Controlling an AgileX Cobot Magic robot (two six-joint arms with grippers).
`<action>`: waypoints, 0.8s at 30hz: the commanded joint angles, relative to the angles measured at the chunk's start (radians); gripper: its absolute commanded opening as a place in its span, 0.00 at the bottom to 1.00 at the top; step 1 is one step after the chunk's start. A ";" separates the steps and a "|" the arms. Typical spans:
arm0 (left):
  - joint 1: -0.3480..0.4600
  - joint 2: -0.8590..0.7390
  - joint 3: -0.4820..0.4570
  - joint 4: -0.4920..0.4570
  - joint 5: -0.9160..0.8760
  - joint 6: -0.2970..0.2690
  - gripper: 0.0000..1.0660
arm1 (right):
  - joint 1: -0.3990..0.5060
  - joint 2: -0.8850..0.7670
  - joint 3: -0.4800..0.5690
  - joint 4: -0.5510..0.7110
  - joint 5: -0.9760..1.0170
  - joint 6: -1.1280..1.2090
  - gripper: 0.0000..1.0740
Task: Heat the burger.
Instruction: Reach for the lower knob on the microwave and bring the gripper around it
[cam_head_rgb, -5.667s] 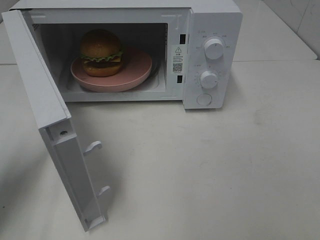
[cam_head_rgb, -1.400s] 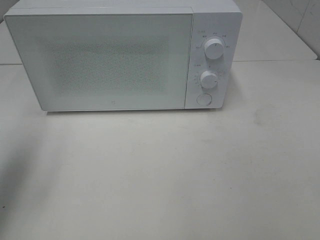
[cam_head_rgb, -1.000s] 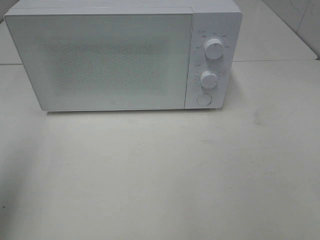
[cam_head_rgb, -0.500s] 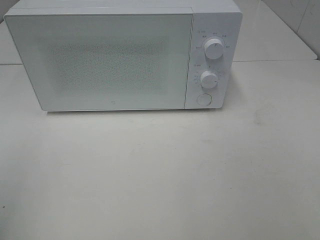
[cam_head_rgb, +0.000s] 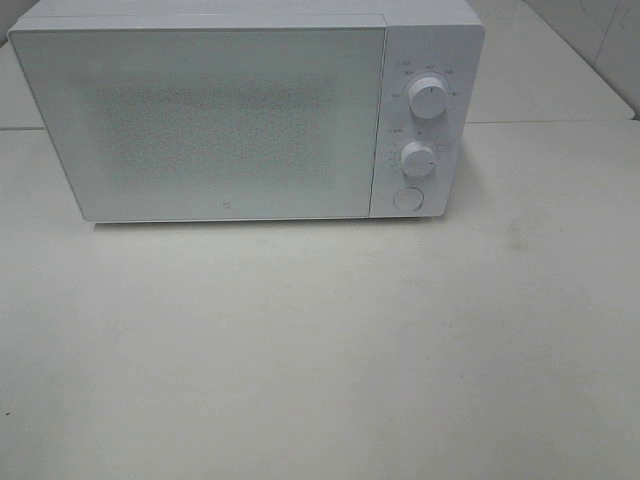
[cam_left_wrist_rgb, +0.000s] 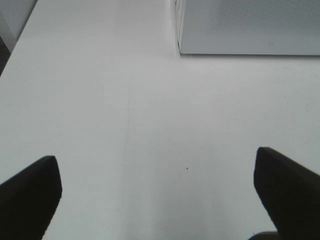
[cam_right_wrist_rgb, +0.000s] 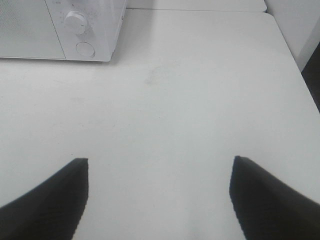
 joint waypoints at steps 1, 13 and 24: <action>-0.006 -0.079 0.003 0.001 -0.011 -0.009 0.92 | -0.004 -0.026 0.002 0.003 -0.008 -0.010 0.71; -0.006 -0.106 0.003 -0.006 -0.011 -0.008 0.92 | -0.004 -0.026 0.002 0.003 -0.008 -0.011 0.71; -0.006 -0.106 0.003 -0.006 -0.011 -0.004 0.92 | -0.004 -0.026 0.002 0.003 -0.008 -0.011 0.71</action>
